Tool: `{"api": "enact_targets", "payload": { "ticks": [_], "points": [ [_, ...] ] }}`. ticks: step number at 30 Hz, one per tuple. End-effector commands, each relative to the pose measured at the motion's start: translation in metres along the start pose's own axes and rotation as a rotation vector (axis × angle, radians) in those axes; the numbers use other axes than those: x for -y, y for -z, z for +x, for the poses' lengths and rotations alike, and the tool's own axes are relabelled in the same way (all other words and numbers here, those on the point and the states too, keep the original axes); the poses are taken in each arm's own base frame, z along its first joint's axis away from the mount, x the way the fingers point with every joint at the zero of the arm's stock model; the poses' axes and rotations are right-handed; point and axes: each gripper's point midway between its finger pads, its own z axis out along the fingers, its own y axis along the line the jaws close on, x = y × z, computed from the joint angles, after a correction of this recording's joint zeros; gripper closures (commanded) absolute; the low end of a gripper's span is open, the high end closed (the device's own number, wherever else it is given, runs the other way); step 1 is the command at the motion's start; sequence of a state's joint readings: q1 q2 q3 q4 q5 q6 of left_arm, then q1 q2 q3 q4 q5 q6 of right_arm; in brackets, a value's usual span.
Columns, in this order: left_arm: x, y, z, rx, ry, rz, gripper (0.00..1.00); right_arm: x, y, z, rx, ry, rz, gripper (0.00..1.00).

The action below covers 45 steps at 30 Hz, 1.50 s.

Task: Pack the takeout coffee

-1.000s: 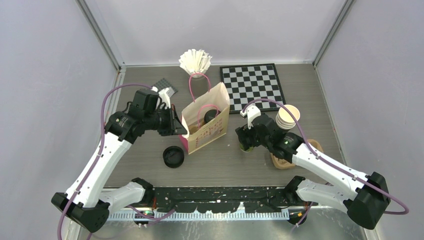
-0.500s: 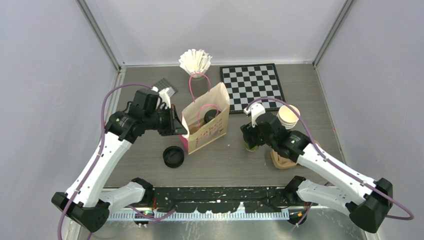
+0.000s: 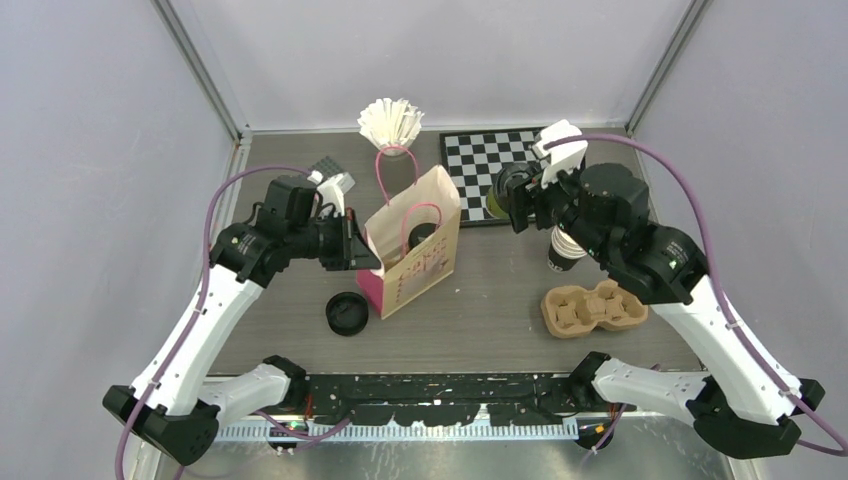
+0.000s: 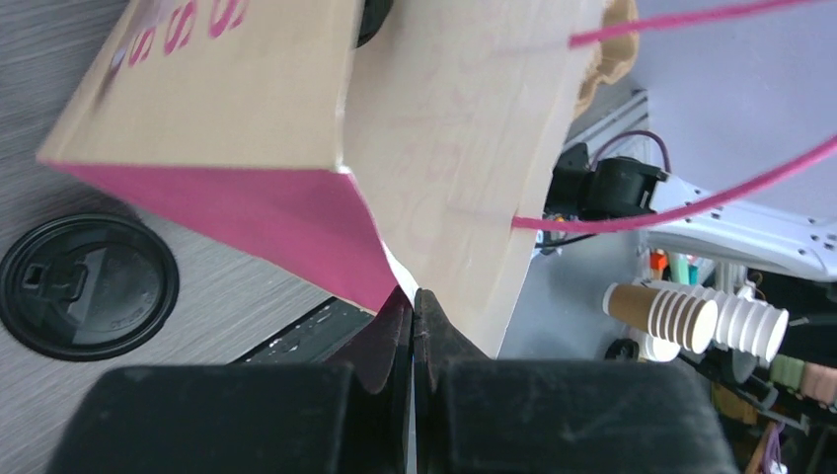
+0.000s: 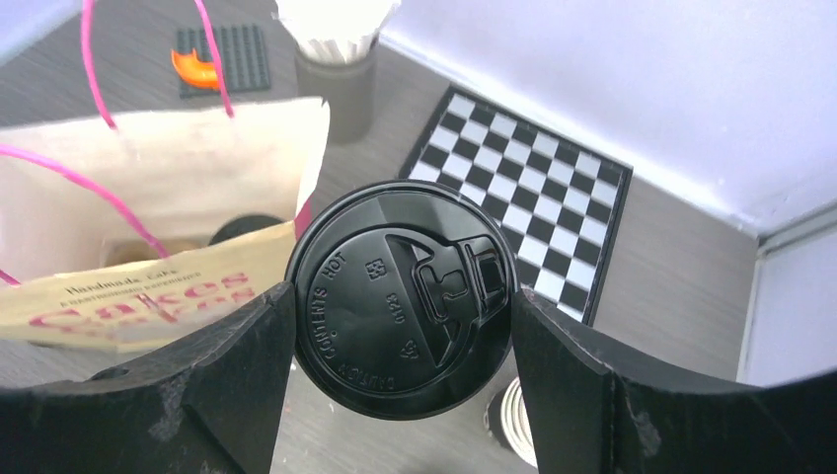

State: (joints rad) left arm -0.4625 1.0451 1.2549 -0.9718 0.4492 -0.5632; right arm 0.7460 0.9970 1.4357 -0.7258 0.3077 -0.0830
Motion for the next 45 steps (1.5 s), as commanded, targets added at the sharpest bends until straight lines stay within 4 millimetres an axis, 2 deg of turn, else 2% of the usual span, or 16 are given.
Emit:
{"api": "enact_targets", "payload": {
  "ticks": [1,4,10,14,20,26,31,37,41,45],
  "points": [
    [0.028,0.002,-0.003,-0.009,-0.058,0.164,1.00,-0.003,0.007,-0.047,0.105,0.051,-0.048,0.33],
    [0.033,0.002,0.000,-0.028,-0.059,0.194,1.00,-0.014,0.005,-0.063,0.145,0.081,-0.116,0.32],
    [0.036,0.005,0.004,-0.024,-0.087,0.227,1.00,-0.048,-0.016,-0.073,0.184,0.116,-0.270,0.32],
    [0.032,0.005,0.005,-0.015,-0.105,0.215,1.00,-0.067,-0.025,-0.066,0.163,0.124,-0.354,0.32],
    [0.028,0.002,0.000,0.003,-0.130,0.191,1.00,-0.082,-0.031,-0.043,0.113,0.121,-0.424,0.32],
    [0.023,-0.001,-0.022,0.060,-0.138,0.125,0.99,-0.086,-0.021,-0.023,0.049,0.137,-0.467,0.32],
    [0.019,-0.008,-0.032,0.047,-0.134,0.086,0.99,-0.084,-0.010,-0.010,0.012,0.143,-0.474,0.33],
    [0.016,-0.009,-0.051,0.059,-0.148,0.018,0.93,-0.081,0.000,-0.013,0.010,0.112,-0.469,0.33],
    [0.015,-0.002,-0.064,0.071,-0.123,-0.051,0.79,-0.090,0.003,-0.014,0.007,0.071,-0.504,0.33],
    [0.018,0.001,-0.065,0.066,-0.078,-0.057,0.69,-0.091,0.000,-0.010,0.007,0.083,-0.503,0.33]
  ]
}}
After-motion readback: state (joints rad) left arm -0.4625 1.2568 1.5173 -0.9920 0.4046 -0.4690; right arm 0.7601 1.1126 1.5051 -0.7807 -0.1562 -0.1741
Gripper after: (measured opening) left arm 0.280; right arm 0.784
